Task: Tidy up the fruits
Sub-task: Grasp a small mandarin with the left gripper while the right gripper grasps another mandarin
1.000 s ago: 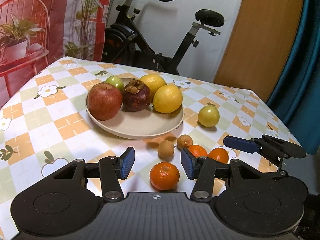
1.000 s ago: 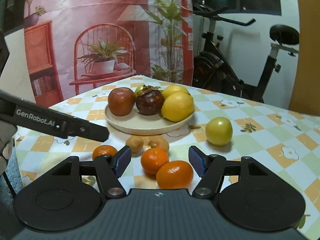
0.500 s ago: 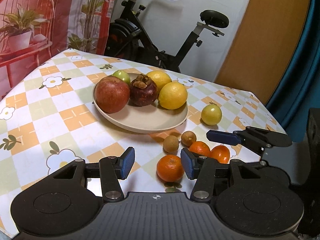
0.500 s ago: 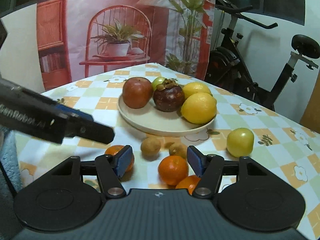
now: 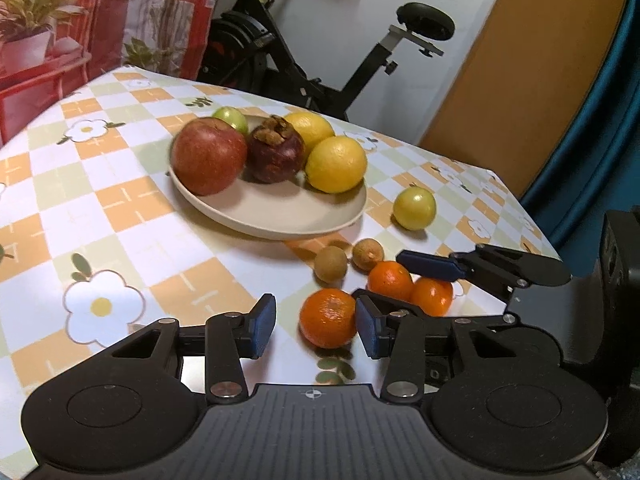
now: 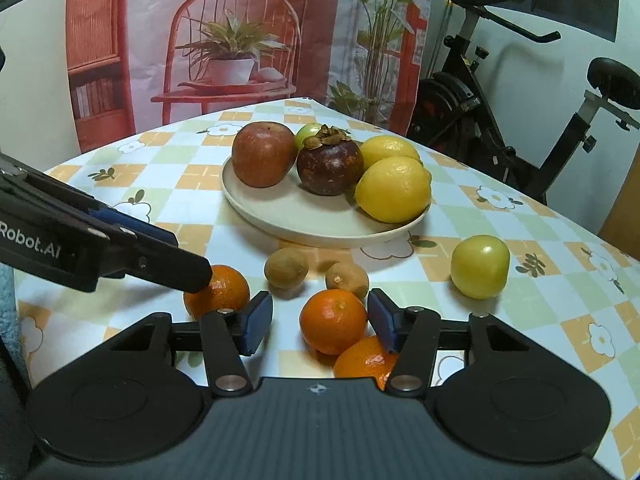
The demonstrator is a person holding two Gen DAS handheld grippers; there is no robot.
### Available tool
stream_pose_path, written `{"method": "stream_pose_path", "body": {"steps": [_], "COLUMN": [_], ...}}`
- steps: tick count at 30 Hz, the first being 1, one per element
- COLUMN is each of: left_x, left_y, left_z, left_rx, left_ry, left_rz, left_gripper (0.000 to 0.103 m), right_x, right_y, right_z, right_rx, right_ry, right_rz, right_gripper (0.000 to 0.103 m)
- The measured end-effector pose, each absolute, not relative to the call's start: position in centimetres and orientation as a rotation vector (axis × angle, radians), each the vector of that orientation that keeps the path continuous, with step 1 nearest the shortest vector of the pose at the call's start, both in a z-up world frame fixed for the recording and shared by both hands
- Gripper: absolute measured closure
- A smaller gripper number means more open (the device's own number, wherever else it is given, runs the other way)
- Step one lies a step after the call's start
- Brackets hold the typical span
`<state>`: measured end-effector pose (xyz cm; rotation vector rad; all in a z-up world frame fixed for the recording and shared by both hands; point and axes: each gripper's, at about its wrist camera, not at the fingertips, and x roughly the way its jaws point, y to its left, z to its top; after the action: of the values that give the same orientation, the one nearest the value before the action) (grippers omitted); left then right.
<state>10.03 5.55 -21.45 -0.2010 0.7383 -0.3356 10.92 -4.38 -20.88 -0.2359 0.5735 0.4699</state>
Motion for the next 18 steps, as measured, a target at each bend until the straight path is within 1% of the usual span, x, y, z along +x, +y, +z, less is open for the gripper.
{"method": "stream_pose_path", "body": {"steps": [11,14,18], "left_x": [10.85,10.91,10.89], "left_y": [5.15,5.14,5.04], "left_z": [-22.47,-22.42,-22.30], "left_rx": [-0.231,-0.232,-0.212], "left_ry": [0.781,0.770,0.763], "left_rz": [-0.356,-0.363,-0.333], "left_gripper": [0.057,0.065,0.065], "right_x": [10.52,10.39,10.53], "right_y": [-4.74,-4.82,-4.79], "right_z": [-21.12,-21.11,-21.09], "right_rx": [-0.233,-0.231,-0.234], "right_ry": [0.550,0.545,0.550], "right_rz": [0.459,0.459,0.464], "right_gripper": [0.048,0.048,0.048]}}
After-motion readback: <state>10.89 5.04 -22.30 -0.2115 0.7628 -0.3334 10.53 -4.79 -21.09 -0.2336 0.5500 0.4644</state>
